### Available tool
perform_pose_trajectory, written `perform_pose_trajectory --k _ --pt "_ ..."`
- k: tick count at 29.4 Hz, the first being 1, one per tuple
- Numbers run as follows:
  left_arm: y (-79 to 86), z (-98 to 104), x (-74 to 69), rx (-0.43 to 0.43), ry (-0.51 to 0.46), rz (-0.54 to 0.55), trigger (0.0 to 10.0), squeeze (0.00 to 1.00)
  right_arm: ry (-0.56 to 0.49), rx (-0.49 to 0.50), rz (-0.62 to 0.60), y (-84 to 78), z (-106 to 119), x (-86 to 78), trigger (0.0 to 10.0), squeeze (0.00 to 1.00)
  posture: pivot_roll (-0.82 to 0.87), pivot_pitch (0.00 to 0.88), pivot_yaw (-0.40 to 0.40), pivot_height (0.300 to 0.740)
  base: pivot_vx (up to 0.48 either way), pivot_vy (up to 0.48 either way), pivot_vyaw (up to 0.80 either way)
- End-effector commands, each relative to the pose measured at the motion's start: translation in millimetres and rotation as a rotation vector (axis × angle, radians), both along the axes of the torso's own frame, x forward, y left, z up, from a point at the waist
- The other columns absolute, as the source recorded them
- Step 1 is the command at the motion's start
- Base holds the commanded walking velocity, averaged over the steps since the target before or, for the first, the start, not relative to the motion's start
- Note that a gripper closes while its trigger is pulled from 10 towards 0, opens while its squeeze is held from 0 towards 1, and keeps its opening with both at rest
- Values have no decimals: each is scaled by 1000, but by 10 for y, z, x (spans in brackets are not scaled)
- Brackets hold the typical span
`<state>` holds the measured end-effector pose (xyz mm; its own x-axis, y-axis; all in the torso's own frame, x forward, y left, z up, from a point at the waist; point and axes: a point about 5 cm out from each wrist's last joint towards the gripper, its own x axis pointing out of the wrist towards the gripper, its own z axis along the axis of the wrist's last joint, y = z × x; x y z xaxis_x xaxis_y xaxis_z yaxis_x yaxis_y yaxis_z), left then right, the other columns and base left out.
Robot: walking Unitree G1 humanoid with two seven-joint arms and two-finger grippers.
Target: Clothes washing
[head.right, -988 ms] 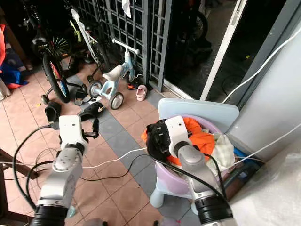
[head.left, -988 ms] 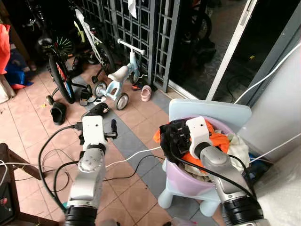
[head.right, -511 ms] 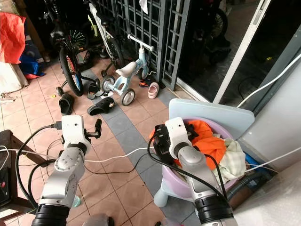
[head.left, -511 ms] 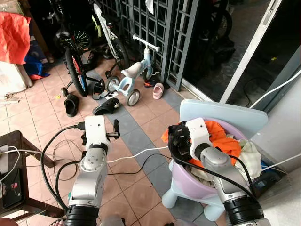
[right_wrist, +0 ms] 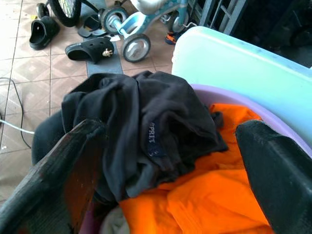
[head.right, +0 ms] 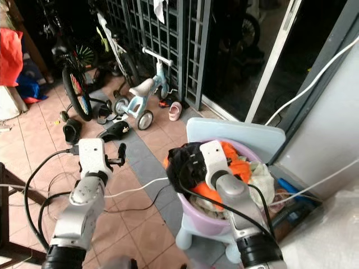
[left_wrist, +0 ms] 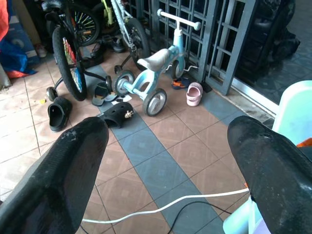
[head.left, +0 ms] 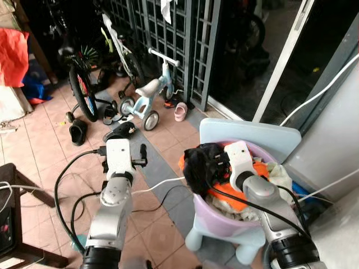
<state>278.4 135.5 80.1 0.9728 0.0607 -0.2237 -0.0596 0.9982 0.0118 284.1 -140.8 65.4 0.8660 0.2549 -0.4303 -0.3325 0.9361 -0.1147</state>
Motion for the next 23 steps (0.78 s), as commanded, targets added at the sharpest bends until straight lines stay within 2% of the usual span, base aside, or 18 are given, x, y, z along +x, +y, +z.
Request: perform_pose_trajectory --k 1,12,13,15,17,22,23 --pt "58 7 -4 6 -5 21 10000 0 -6 10 15 56 21 11 10000 0 -44 0 13 740 0 0 0" --pt "70 2 -42 18 2 20 10000 0 -10 54 21 129 19 5 10000 0 -17 0 9 740 0 0 0" --pt "80 23 -101 29 -13 8 10000 0 -3 74 17 177 0 3 10000 0 13 8 1 740 0 0 0" --pt "87 18 -124 40 -7 0 10000 0 -1 79 15 198 -10 10 10000 0 18 12 0 740 0 0 0" --pt "151 -13 -232 63 24 7 10000 0 6 94 6 273 -51 35 10000 0 53 45 -11 740 0 0 0" --pt "350 -100 -499 96 138 54 10000 0 5 106 -5 425 -101 103 10000 0 104 101 -21 740 0 0 0" --pt "436 -151 -593 92 193 67 10000 0 1 85 -18 463 -123 141 10000 0 119 124 -23 740 0 0 0"
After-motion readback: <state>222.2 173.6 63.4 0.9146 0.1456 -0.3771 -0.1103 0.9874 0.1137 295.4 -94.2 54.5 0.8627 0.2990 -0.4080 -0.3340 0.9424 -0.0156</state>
